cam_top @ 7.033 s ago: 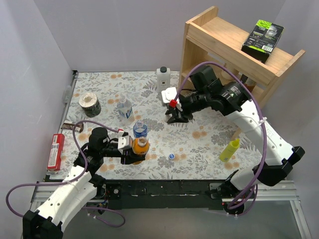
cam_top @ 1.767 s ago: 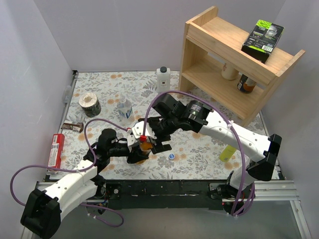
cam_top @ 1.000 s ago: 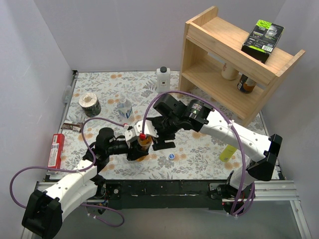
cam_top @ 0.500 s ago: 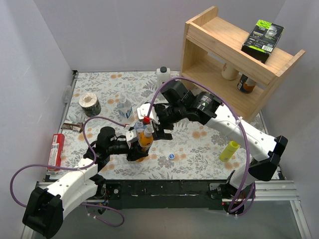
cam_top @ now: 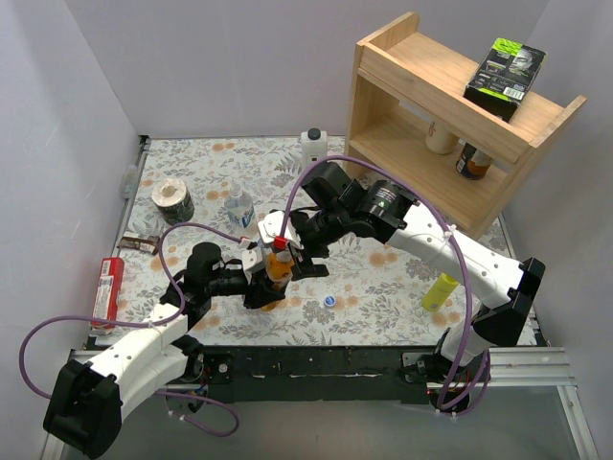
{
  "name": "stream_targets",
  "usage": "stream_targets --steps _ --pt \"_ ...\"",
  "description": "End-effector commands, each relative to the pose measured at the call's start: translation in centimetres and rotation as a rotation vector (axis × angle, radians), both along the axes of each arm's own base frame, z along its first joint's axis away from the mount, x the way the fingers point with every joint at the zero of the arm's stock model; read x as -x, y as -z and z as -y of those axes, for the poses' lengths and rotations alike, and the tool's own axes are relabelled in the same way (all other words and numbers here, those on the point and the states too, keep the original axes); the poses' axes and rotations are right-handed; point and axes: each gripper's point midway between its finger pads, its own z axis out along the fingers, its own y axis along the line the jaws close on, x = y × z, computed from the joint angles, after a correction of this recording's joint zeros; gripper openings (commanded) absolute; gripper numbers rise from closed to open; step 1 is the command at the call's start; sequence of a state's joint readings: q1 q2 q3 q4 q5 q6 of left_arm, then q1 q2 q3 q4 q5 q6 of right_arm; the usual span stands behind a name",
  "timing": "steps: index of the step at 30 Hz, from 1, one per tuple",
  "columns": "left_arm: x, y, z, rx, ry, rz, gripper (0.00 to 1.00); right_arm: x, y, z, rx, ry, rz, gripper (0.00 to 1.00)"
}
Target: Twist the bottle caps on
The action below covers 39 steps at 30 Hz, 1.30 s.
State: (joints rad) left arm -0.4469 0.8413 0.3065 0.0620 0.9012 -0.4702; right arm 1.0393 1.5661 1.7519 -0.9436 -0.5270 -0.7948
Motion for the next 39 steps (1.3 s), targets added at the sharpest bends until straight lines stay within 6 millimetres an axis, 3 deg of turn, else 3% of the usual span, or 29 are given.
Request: stream_targets --steps 1,14,21,27,30,32,33,34,36,39 --pt "-1.0 -1.7 0.2 0.036 -0.033 0.026 0.0 0.7 0.5 0.6 0.026 -0.023 -0.014 0.87" --pt "-2.2 -1.8 -0.2 0.061 -0.104 0.016 0.0 1.1 2.3 3.4 0.156 0.067 -0.06 0.81" --pt "-2.7 -1.8 -0.5 0.063 -0.136 0.013 0.0 1.8 1.4 5.5 0.179 0.094 -0.06 0.8" --pt "-2.8 -1.8 -0.5 0.065 -0.14 0.012 0.0 2.5 2.8 7.4 0.255 0.116 -0.097 0.77" --pt "-2.3 -1.5 -0.5 0.047 -0.102 0.021 0.0 0.8 1.1 6.9 0.204 0.155 -0.086 0.75" --pt "-1.8 -1.7 -0.4 0.033 -0.043 0.062 0.0 -1.7 0.0 6.3 0.166 0.199 -0.068 0.74" --pt "-1.3 -1.2 -0.5 0.011 -0.022 0.054 0.0 -2.7 -2.4 5.4 0.092 0.201 -0.03 0.73" --pt "-1.1 -1.0 -0.5 -0.001 0.002 0.054 0.0 -3.3 -3.1 5.1 0.068 0.193 -0.01 0.72" --pt "-0.8 -0.6 -0.7 -0.036 0.036 0.08 0.0 -3.6 -4.3 3.9 0.009 0.109 0.051 0.72" --pt "-0.8 -0.5 -0.8 -0.079 0.076 0.094 0.0 -3.1 -3.4 2.9 0.008 0.013 0.108 0.73"
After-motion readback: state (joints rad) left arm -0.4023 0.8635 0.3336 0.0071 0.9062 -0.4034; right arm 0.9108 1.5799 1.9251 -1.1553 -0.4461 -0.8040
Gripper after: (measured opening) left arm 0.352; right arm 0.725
